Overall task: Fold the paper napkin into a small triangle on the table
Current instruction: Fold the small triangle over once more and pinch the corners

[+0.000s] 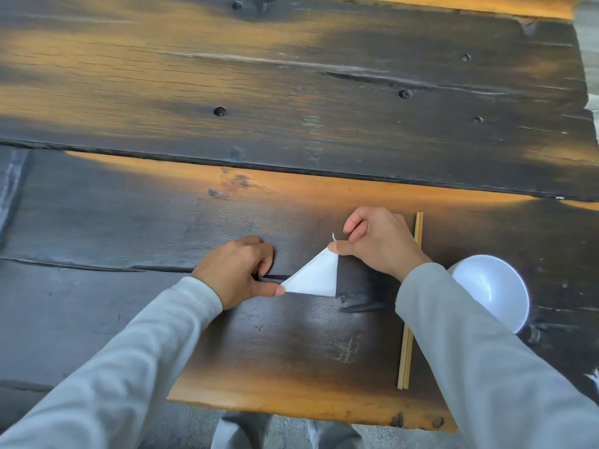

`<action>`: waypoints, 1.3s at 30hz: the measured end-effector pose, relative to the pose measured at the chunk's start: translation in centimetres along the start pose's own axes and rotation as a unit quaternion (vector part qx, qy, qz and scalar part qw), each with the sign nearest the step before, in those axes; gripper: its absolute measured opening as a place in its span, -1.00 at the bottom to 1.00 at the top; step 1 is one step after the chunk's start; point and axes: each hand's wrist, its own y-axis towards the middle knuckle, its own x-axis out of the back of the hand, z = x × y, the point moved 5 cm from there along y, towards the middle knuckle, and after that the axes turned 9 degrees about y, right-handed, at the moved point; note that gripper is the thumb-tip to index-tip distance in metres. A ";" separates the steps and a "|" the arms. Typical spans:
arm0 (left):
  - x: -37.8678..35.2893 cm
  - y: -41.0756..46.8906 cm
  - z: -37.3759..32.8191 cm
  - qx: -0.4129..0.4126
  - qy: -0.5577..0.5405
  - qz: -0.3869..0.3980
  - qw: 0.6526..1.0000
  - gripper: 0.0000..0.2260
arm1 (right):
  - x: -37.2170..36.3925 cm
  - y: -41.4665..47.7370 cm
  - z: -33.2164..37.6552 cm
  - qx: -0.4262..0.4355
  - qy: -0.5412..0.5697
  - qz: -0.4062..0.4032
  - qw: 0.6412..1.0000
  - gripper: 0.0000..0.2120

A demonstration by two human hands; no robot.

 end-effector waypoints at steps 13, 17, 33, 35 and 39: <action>0.0 1.5 -0.1 -0.037 0.051 0.063 0.996 -0.52 | 0.4 0.8 -0.1 -0.034 -0.002 0.005 0.999 -0.69; 0.9 2.0 -1.0 -0.108 0.114 0.077 0.985 -0.48 | 0.7 1.4 0.5 -0.052 -0.041 -0.013 0.998 -0.58; 1.2 4.3 -4.3 -0.256 0.187 0.079 0.945 -0.38 | 0.9 1.3 0.5 -0.042 -0.030 -0.003 0.999 -0.54; 1.1 4.3 -4.3 -0.265 0.198 0.078 0.941 -0.39 | 0.9 1.3 0.6 -0.043 -0.035 -0.003 0.998 -0.55; 0.9 4.3 -4.6 -0.276 0.223 0.075 0.932 -0.28 | 1.0 1.3 0.9 -0.053 -0.041 0.003 0.998 -0.54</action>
